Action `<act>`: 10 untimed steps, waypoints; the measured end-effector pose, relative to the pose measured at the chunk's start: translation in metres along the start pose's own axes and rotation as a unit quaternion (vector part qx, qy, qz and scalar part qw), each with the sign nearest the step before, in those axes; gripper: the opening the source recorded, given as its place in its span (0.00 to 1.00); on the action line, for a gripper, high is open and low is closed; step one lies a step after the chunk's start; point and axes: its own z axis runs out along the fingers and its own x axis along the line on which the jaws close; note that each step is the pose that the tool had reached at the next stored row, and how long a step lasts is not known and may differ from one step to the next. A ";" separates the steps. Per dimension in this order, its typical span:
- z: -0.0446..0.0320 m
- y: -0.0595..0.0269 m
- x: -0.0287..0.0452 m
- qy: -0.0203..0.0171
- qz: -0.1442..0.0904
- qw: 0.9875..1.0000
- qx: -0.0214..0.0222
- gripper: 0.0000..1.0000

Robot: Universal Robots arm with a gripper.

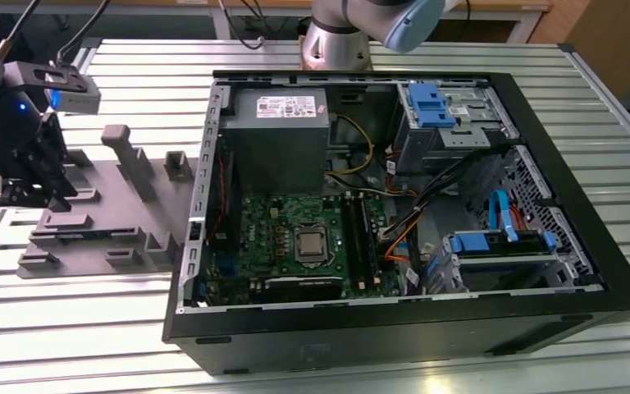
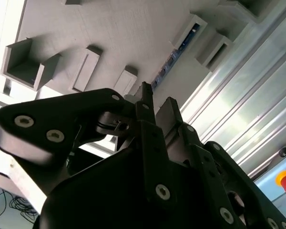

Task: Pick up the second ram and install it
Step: 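Pick up the second ram and move it above second insertion slot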

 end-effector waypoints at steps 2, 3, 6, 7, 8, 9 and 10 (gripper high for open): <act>0.0033 0.0001 0.0023 0.000 0.000 1.000 0.000 0.31; 0.0052 0.0001 0.0028 0.000 0.000 1.000 0.001 0.31; 0.0106 0.0005 0.0034 0.000 0.001 1.000 0.001 0.31; 0.0124 0.0006 0.0035 0.000 0.001 1.000 0.002 0.31; 0.0141 0.0008 0.0037 0.000 0.001 1.000 0.002 0.31; 0.0160 0.0010 0.0040 0.000 0.001 1.000 0.002 0.31; 0.0177 0.0013 0.0043 0.000 0.001 1.000 0.002 0.31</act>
